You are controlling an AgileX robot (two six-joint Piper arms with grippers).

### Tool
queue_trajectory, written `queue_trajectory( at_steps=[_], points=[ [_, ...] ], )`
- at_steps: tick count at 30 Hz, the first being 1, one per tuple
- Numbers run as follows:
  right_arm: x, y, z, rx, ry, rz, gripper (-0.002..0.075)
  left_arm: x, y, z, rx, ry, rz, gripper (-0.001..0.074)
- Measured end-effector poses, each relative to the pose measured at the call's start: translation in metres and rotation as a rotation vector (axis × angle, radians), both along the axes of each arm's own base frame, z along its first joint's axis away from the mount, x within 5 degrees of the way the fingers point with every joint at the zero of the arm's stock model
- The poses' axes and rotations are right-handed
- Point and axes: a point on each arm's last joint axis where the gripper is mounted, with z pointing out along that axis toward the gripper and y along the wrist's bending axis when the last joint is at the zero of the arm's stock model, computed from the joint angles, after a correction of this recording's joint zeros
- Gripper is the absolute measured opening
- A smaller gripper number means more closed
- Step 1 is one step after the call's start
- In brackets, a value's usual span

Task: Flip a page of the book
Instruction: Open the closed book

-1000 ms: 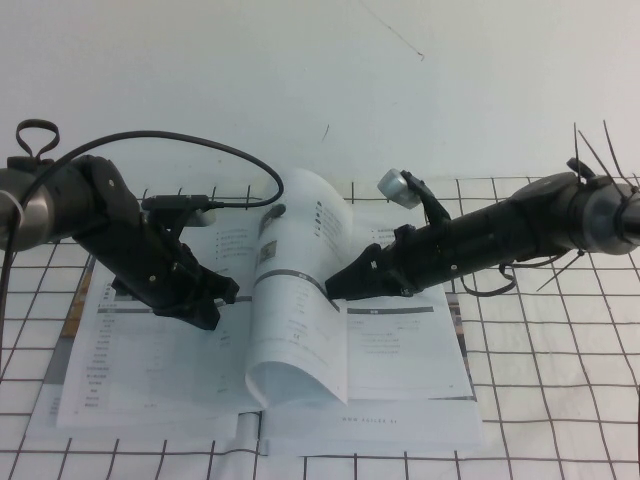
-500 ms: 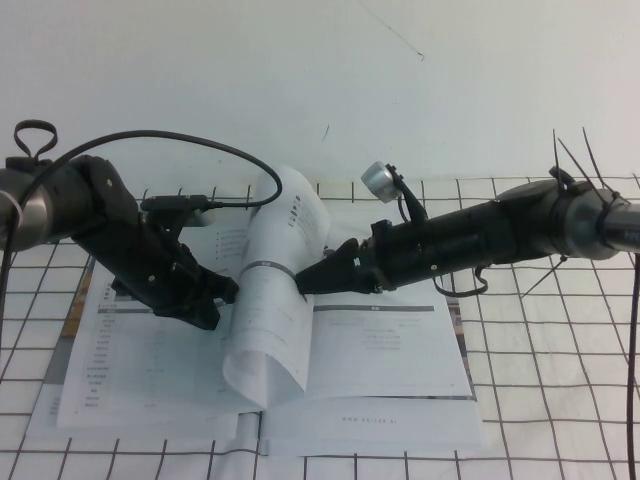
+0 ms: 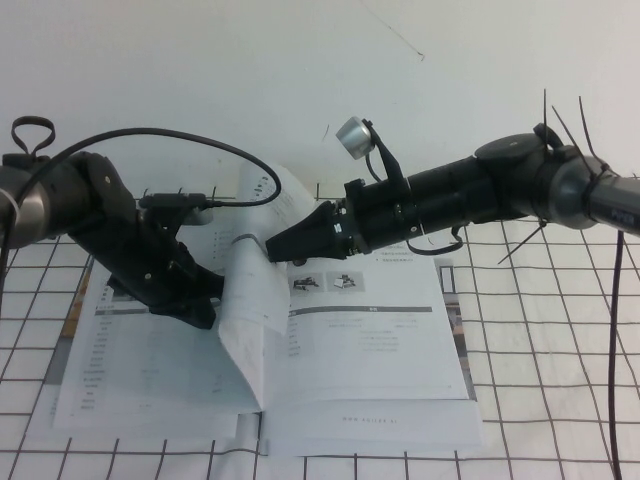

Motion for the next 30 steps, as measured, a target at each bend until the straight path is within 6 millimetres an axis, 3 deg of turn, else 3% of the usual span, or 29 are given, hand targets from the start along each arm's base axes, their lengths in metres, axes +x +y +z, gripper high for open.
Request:
queue_trajectory(
  at_steps=[6, 13, 18, 24, 30],
  points=[
    [0.000, 0.002, 0.003, -0.003, -0.002, 0.011, 0.0386, 0.004, 0.005, 0.037, 0.065, -0.079, -0.065, -0.0002],
    [-0.002, 0.003, 0.003, -0.004, 0.005, 0.024, 0.0386, 0.008, 0.009, 0.120, 0.125, -0.228, -0.060, -0.0003],
    [-0.002, 0.003, 0.003, -0.004, 0.006, 0.025, 0.0386, -0.003, 0.004, 0.171, 0.037, -0.301, -0.060, -0.0003],
    [-0.001, 0.003, 0.003, -0.001, 0.005, 0.011, 0.0386, -0.028, -0.015, 0.203, -0.131, -0.330, -0.181, -0.0003],
    [0.000, 0.003, 0.003, 0.000, -0.012, 0.004, 0.0386, -0.058, -0.057, 0.209, -0.131, -0.311, -0.453, -0.0003]
  ],
)
